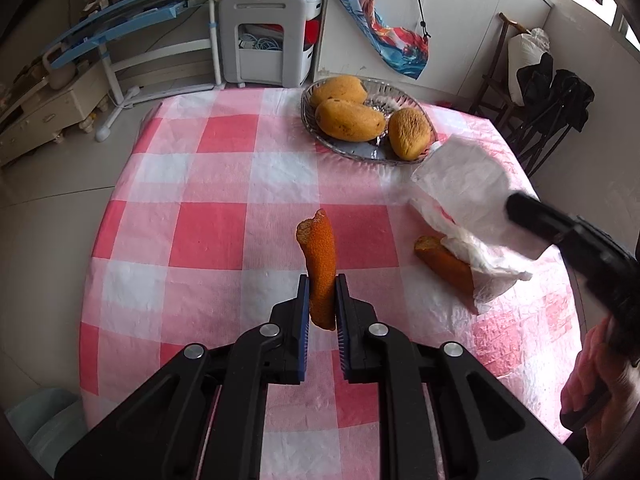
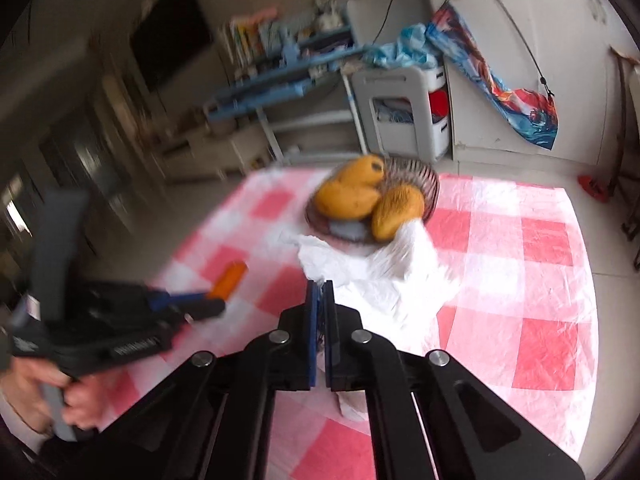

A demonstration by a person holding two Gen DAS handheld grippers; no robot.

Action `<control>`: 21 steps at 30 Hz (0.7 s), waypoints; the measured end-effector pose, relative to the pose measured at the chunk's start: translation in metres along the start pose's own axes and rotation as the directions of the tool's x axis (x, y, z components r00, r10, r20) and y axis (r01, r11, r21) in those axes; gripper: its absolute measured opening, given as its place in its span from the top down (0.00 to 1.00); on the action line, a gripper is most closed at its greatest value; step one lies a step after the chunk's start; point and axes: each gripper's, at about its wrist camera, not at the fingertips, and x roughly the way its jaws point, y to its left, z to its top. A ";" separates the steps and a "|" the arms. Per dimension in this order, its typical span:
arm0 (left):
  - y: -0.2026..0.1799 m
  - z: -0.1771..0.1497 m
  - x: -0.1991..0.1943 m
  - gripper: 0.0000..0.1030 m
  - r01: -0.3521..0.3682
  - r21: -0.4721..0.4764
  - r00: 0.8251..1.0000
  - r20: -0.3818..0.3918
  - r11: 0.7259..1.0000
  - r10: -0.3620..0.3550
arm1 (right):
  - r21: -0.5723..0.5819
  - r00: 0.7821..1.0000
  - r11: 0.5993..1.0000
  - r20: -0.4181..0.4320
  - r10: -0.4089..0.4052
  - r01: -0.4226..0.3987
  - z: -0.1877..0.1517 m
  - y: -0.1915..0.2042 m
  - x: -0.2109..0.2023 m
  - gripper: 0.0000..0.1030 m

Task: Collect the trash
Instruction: 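Carry the peel strip and tissue over the yellow bucket and open both tools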

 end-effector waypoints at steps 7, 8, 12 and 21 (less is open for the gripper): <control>0.004 -0.003 -0.013 0.88 0.008 -0.013 1.000 0.021 1.000 -0.008 | 0.098 0.979 0.977 0.100 0.180 -0.190 0.005 0.005 -0.030 0.97; 0.006 -0.003 -0.017 0.88 0.011 -0.017 1.000 0.027 1.000 -0.011 | 0.109 0.973 0.971 0.109 0.202 -0.214 0.005 0.006 -0.033 0.97; 0.014 -0.010 -0.032 0.88 0.027 -0.038 0.999 0.045 0.999 -0.026 | 0.138 0.945 0.939 0.140 0.296 -0.314 -0.002 0.014 -0.053 0.97; 0.030 -0.059 -0.087 0.88 -0.015 -0.048 0.994 0.109 0.999 0.020 | 0.173 0.892 0.877 0.156 0.425 -0.449 -0.044 0.049 -0.092 0.97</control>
